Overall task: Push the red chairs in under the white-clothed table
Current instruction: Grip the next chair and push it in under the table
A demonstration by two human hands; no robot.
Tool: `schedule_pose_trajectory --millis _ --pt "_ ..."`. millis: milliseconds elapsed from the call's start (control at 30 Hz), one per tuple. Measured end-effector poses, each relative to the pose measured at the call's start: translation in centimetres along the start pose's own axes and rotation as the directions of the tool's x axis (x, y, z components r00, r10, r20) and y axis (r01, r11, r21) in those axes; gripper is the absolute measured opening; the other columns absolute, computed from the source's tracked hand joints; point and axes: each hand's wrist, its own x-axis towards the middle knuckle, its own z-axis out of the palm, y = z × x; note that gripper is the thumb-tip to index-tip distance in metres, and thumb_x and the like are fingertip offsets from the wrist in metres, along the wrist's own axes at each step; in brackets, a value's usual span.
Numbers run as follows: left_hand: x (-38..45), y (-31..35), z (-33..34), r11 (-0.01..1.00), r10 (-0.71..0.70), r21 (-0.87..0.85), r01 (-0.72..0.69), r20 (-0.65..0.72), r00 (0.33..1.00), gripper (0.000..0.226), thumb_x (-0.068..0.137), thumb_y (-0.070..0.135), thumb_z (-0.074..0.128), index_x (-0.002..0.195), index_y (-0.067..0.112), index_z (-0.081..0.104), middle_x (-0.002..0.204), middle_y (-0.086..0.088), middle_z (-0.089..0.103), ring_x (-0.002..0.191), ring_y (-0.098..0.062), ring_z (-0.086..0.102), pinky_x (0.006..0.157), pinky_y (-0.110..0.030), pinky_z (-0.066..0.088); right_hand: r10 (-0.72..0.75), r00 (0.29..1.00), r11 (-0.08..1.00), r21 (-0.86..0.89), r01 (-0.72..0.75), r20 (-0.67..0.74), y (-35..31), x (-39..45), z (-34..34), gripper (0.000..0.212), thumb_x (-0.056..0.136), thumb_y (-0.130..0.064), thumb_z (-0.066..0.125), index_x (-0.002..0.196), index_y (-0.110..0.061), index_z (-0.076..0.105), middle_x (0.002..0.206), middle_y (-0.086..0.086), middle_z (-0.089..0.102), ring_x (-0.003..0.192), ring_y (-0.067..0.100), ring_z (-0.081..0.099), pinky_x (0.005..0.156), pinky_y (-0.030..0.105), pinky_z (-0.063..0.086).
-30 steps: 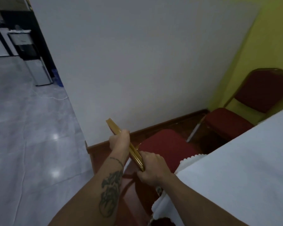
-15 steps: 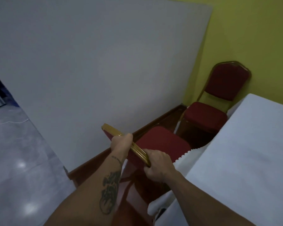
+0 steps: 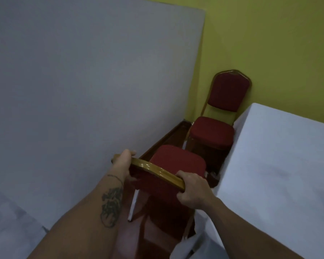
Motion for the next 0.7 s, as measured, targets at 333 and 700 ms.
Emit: schedule_pose_trajectory --millis 333,700 --pt "11.7 2.7 2.0 0.987 0.123 0.098 -0.127 0.044 0.991 0.041 0.067 0.018 0.054 0.104 0.002 0.064 0.105 -0.020 0.068 0.086 -0.041 0.069 0.069 -0.067 0.059 0.373 0.908 0.924 0.010 -0.382 0.191 -1.5 5.7 -2.7 0.018 0.063 -0.015 0.060 0.078 -0.024 0.059 0.073 -0.002 0.061 0.070 0.019 0.063 0.058 0.030 0.045" --pt "15.9 4.7 5.8 0.961 0.084 0.245 -0.129 0.187 0.979 0.062 0.052 0.017 0.050 0.112 0.004 0.063 0.106 -0.019 0.066 0.094 -0.043 0.067 0.083 -0.067 0.057 0.519 0.845 0.846 0.067 -0.529 0.130 -4.3 5.2 -1.3 0.020 0.071 -0.015 0.064 0.074 -0.029 0.050 0.076 -0.002 0.059 0.076 0.024 0.063 0.062 0.034 0.049"
